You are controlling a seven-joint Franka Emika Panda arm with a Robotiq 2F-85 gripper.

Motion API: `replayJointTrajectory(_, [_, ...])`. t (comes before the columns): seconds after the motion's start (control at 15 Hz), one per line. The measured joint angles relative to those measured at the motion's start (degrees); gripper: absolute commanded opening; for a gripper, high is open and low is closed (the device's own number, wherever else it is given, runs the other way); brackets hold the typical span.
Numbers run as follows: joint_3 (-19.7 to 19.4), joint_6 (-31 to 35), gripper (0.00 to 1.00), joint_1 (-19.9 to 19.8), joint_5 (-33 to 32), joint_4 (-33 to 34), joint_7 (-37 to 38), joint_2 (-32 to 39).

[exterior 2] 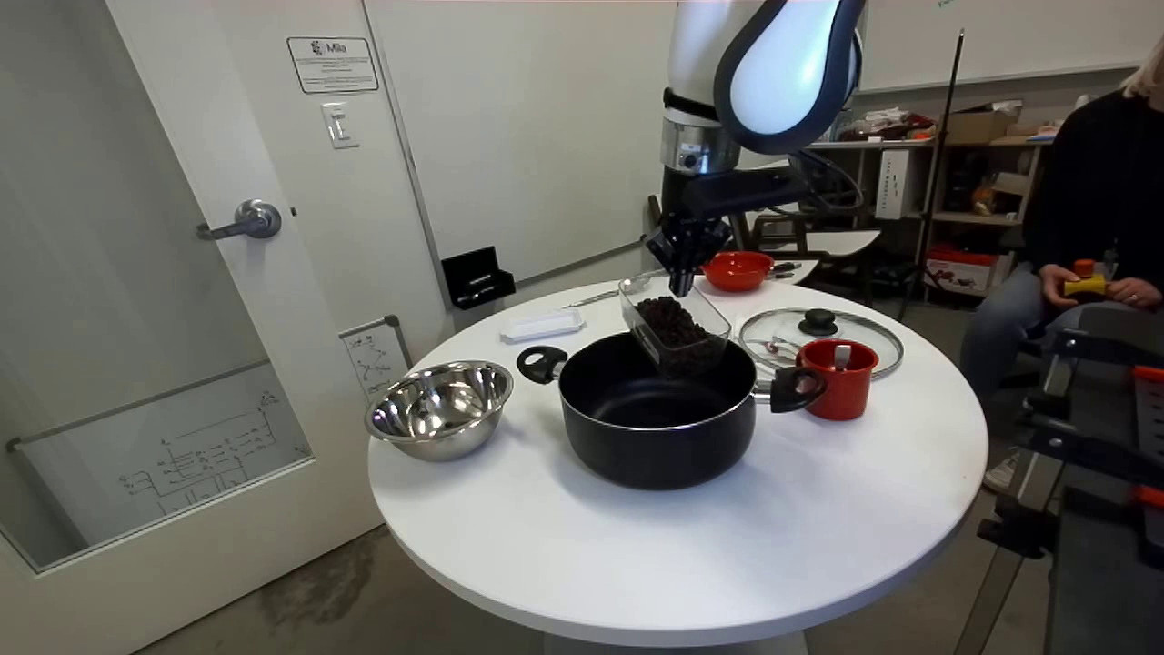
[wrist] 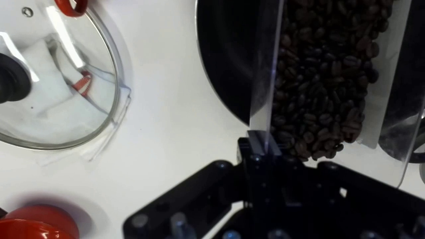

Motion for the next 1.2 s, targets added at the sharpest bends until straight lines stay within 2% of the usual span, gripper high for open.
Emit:
replayJointTrajectory(0.33, [-8.93,10.10,0.01,7.77,-0.06,-2.10,0.45,2.45])
replayJointTrajectory(0.6, [-15.45,18.91,0.01,15.16,3.65,-3.03,0.31,6.57])
replayJointTrajectory(0.8, [-16.52,25.20,0.01,18.98,14.12,-3.41,-4.18,9.82])
replayJointTrajectory(1.0, [-14.73,31.24,0.01,20.24,24.36,-3.72,-9.51,12.15])
replayJointTrajectory(1.2, [-17.80,30.96,0.01,24.35,25.60,-1.29,-9.21,12.55])
